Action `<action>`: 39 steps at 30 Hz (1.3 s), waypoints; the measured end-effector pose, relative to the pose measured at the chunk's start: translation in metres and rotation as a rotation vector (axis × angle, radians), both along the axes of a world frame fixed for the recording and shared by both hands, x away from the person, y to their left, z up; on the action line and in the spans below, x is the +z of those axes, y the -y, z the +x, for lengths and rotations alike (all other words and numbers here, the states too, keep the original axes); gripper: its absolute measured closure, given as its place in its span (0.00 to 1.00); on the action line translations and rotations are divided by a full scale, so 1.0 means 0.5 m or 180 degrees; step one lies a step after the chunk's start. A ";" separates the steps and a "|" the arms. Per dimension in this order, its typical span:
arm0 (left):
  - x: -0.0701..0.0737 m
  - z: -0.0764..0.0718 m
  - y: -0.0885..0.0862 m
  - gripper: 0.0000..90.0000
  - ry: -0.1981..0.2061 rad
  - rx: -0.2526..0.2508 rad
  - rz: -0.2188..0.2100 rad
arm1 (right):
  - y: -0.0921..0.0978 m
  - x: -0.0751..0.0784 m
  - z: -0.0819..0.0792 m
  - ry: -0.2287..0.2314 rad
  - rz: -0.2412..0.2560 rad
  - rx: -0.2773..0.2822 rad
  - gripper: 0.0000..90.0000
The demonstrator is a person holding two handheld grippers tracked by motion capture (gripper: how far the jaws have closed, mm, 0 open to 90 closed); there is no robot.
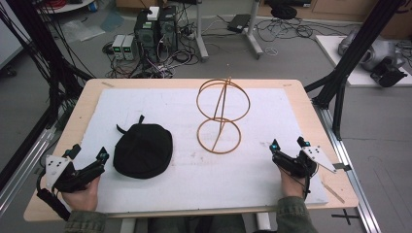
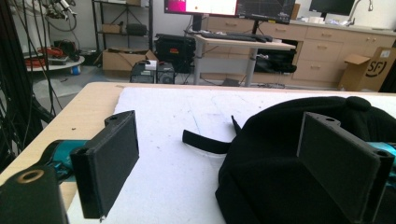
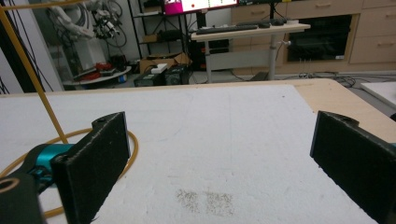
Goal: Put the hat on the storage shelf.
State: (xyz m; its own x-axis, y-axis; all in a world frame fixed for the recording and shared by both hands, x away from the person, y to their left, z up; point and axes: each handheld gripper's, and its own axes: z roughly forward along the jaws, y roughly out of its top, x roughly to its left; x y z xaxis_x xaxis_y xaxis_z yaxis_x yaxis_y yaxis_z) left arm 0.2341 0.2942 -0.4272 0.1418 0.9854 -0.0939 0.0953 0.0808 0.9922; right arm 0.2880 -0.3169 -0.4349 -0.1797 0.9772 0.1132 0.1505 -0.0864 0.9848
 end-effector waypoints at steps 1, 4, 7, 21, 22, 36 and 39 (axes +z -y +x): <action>0.000 0.001 0.001 0.15 0.0002 -0.0008 -0.0009 | -0.001 0.000 -0.001 -0.0012 -0.0016 -0.0006 0.04; 0.000 0.004 0.003 0.15 0.0002 -0.0020 -0.0016 | -0.005 -0.001 -0.001 -0.0036 -0.0089 0.0033 0.04; 0.000 0.005 0.006 0.15 -0.0005 -0.0067 -0.0016 | -0.007 -0.001 -0.003 -0.0037 -0.0108 0.0048 0.04; 0.006 0.000 0.008 0.15 0.0154 -0.0212 -0.0088 | -0.010 0.002 0.000 -0.0039 -0.0079 0.0073 0.04; 0.006 0.000 0.010 0.15 0.0147 -0.0218 -0.0075 | -0.010 0.002 0.000 -0.0043 -0.0081 0.0074 0.04; 0.017 0.011 0.040 0.15 0.0065 -0.0492 0.0158 | -0.011 0.005 0.000 -0.0019 -0.0072 0.0109 0.04; 0.017 0.012 0.043 0.15 0.0048 -0.0531 0.0177 | -0.009 0.004 0.001 -0.0012 -0.0077 0.0106 0.04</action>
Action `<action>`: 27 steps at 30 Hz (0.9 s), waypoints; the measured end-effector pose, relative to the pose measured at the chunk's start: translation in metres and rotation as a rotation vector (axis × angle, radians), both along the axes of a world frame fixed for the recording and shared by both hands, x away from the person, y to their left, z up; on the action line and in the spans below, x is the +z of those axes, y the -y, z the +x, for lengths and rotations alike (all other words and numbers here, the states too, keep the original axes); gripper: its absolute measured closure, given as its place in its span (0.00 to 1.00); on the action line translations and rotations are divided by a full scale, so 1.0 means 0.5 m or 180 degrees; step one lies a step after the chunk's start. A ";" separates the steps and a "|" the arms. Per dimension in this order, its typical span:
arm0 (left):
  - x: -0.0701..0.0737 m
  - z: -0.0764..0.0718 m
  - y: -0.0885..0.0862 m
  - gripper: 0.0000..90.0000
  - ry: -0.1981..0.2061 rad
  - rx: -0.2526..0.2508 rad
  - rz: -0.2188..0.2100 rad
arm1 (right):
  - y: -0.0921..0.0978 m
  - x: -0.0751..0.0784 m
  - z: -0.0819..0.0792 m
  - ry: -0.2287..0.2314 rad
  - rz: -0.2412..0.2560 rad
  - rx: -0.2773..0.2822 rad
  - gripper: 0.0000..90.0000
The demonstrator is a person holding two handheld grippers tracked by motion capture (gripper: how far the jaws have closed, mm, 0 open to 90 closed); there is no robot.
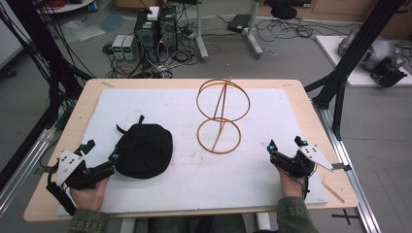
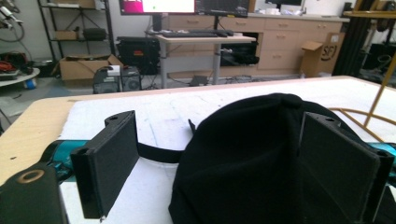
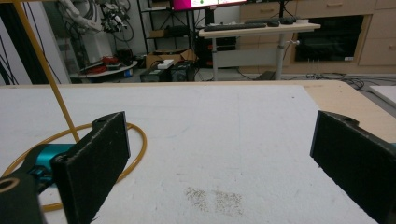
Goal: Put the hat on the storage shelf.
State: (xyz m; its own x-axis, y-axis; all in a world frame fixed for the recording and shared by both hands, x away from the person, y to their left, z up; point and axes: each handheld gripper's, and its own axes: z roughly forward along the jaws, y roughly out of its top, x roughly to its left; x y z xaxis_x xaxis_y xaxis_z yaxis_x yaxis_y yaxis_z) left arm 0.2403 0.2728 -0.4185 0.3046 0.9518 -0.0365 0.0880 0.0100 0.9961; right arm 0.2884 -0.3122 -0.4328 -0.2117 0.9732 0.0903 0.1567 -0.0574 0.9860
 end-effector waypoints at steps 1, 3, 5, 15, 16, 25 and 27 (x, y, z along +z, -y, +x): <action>0.001 0.001 0.002 0.15 -0.0014 -0.0028 0.0017 | 0.000 0.000 0.000 -0.0004 0.0005 0.0000 0.04; 0.001 0.003 0.003 0.15 -0.0028 -0.0055 0.0024 | 0.001 0.000 0.000 -0.0007 0.0010 0.0004 0.04; 0.001 0.005 0.004 0.15 -0.0053 -0.0091 0.0030 | 0.001 0.000 -0.001 -0.0016 0.0019 0.0005 0.04; 0.002 0.023 0.016 0.15 -0.0171 -0.0287 0.0118 | 0.002 -0.001 0.001 -0.0008 0.0001 0.0025 0.04; 0.002 0.025 0.019 0.15 -0.0191 -0.0304 0.0125 | 0.002 -0.001 0.000 -0.0016 0.0014 0.0034 0.04; 0.004 0.040 0.050 0.15 -0.0347 -0.0432 0.0250 | 0.008 -0.004 -0.003 -0.0061 0.0048 0.0074 0.04; 0.004 0.042 0.054 0.15 -0.0363 -0.0456 0.0290 | 0.009 -0.004 -0.002 -0.0063 0.0039 0.0093 0.04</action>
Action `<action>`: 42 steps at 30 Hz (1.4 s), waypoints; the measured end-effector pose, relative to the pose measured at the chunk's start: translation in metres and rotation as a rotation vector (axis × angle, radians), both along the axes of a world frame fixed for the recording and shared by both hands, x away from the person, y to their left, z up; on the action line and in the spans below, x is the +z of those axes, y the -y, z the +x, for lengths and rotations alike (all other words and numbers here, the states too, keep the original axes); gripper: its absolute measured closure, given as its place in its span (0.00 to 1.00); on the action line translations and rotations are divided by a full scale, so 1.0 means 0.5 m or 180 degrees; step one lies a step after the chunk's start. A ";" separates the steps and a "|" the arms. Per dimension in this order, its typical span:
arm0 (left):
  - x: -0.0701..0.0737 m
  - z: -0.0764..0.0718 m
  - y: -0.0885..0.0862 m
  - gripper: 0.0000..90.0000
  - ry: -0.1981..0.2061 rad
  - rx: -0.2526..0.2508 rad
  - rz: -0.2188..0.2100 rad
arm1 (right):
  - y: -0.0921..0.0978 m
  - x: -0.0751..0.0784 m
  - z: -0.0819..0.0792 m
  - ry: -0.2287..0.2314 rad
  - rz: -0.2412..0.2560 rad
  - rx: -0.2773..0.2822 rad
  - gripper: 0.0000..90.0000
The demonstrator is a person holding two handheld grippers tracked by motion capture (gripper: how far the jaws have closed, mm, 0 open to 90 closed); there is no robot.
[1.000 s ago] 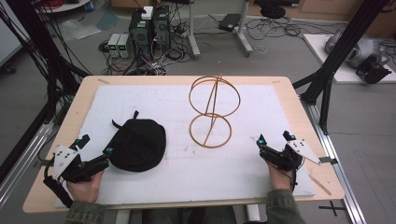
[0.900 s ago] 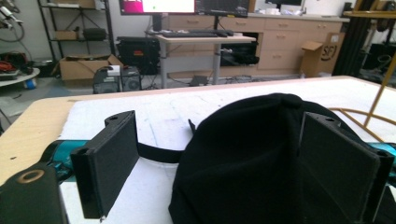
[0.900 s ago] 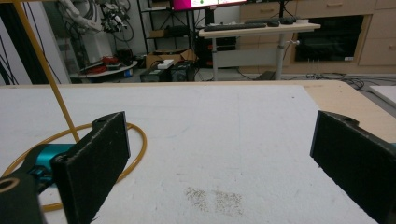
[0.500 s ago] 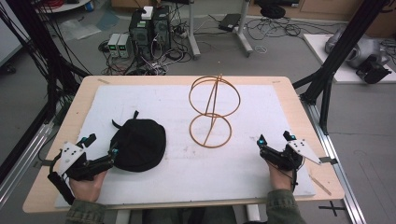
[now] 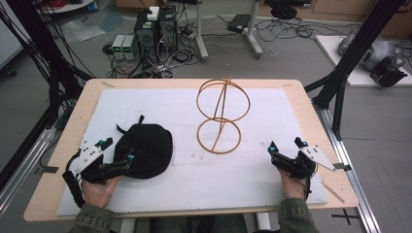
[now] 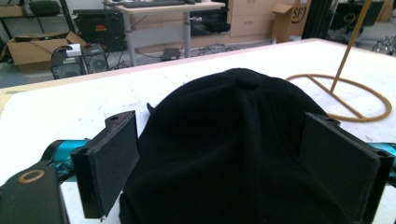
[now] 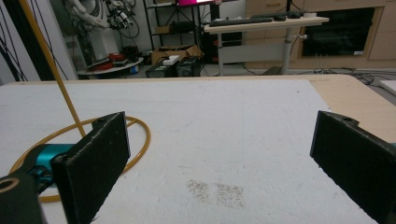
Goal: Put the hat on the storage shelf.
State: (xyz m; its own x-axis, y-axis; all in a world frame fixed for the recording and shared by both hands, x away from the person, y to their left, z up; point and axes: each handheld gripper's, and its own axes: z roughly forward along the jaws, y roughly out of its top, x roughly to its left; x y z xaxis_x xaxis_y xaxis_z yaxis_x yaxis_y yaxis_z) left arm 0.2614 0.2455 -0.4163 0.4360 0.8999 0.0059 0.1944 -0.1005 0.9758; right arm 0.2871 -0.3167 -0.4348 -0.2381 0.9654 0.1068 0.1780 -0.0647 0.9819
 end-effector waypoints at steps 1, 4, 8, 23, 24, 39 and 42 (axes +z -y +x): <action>0.000 0.000 0.000 0.15 0.0000 0.0000 0.0000 | 0.000 0.000 0.000 0.0000 0.0000 0.0000 0.04; 0.000 0.004 0.007 0.15 -0.0036 -0.0040 0.0029 | 0.000 0.000 -0.001 -0.0006 -0.0019 0.0022 0.04; -0.002 0.008 0.011 0.17 -0.0110 -0.0143 0.0065 | 0.001 -0.001 -0.001 -0.0020 -0.0003 0.0041 0.04; -0.015 0.019 0.029 0.22 -0.0344 -0.0212 0.0277 | 0.000 -0.002 0.000 -0.0031 0.0006 0.0051 0.04; -0.015 0.019 0.029 0.23 -0.0344 -0.0212 0.0277 | 0.000 -0.002 0.000 -0.0030 0.0006 0.0050 0.04; -0.015 0.021 0.030 0.78 -0.0552 -0.0224 0.0209 | 0.003 -0.002 -0.001 0.0004 -0.0018 0.0019 0.04; -0.016 0.017 0.034 0.95 -0.0498 -0.0281 0.0295 | 0.003 -0.002 -0.001 0.0007 -0.0012 0.0010 0.04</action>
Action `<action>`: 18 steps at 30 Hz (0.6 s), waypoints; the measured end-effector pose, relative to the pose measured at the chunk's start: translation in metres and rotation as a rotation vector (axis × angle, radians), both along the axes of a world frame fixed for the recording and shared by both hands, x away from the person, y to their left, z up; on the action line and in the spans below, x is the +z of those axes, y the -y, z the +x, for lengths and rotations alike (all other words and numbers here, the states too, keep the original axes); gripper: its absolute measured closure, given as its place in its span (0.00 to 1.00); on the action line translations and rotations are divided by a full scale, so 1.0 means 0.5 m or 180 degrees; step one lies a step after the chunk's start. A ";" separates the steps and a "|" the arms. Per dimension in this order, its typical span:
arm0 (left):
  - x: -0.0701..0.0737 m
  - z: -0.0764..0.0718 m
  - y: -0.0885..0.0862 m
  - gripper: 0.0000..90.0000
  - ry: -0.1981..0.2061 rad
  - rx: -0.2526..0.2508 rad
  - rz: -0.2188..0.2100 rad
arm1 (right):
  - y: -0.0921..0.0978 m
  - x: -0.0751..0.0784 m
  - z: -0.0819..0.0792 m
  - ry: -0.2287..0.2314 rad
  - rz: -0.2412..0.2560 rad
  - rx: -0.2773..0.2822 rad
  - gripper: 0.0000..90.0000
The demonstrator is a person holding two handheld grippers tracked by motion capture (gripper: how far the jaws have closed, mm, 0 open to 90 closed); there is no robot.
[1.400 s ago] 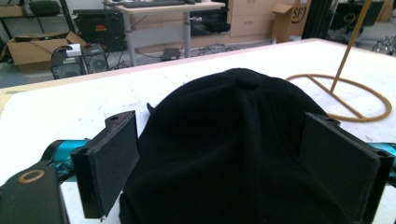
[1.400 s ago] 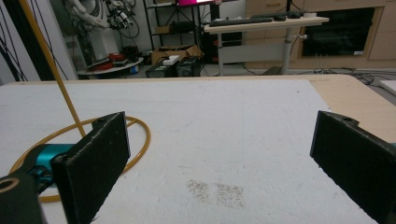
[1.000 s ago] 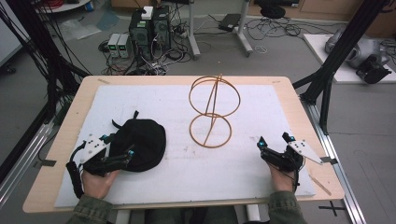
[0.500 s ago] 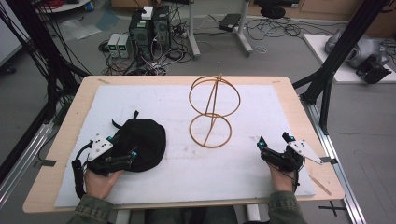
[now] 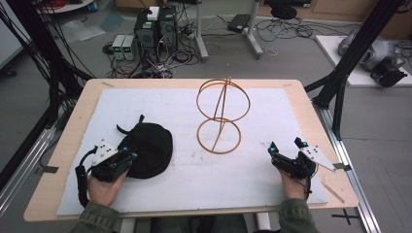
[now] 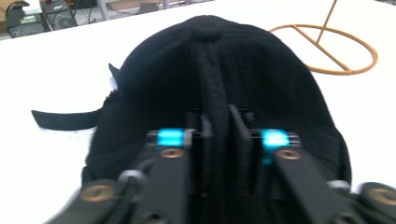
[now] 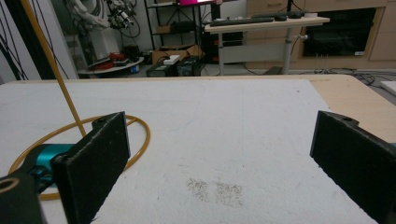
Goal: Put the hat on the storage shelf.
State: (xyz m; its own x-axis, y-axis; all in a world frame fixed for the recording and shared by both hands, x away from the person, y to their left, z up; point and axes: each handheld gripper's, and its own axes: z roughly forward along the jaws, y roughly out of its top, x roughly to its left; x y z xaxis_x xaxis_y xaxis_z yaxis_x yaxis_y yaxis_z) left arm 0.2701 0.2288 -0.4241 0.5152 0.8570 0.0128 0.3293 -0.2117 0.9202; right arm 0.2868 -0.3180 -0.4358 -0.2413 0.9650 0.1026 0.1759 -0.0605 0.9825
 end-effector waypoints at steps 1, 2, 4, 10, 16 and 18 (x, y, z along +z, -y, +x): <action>0.000 0.000 0.000 0.96 0.0000 0.0000 0.0000 | 0.000 0.000 0.000 0.0005 0.0004 0.0001 0.04; 0.000 -0.002 0.002 0.97 0.0046 -0.0030 0.0029 | 0.000 0.000 0.000 -0.0004 0.0008 -0.0005 0.04; 0.001 -0.002 0.002 0.97 0.0053 -0.0033 0.0011 | 0.000 0.000 -0.001 -0.0017 0.0016 -0.0007 0.04; 0.004 -0.006 0.002 0.97 0.0103 -0.0081 0.0003 | -0.001 0.000 0.000 -0.0002 -0.0029 -0.0007 0.04; 0.008 -0.012 0.004 0.97 0.0211 -0.0054 0.0018 | -0.001 0.000 0.000 -0.0002 -0.0031 0.0005 0.04; 0.012 -0.015 0.002 0.97 0.0270 -0.0020 -0.0002 | -0.001 0.000 0.001 -0.0003 -0.0037 0.0003 0.04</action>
State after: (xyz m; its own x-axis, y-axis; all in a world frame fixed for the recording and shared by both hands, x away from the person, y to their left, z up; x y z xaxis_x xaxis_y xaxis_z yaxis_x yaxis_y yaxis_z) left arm 0.2626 0.2276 -0.4182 0.5175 0.8538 0.0561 0.2488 -0.2129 0.9449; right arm 0.2871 -0.3175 -0.4359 -0.2421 0.9659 0.0916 0.1769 -0.0488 0.9830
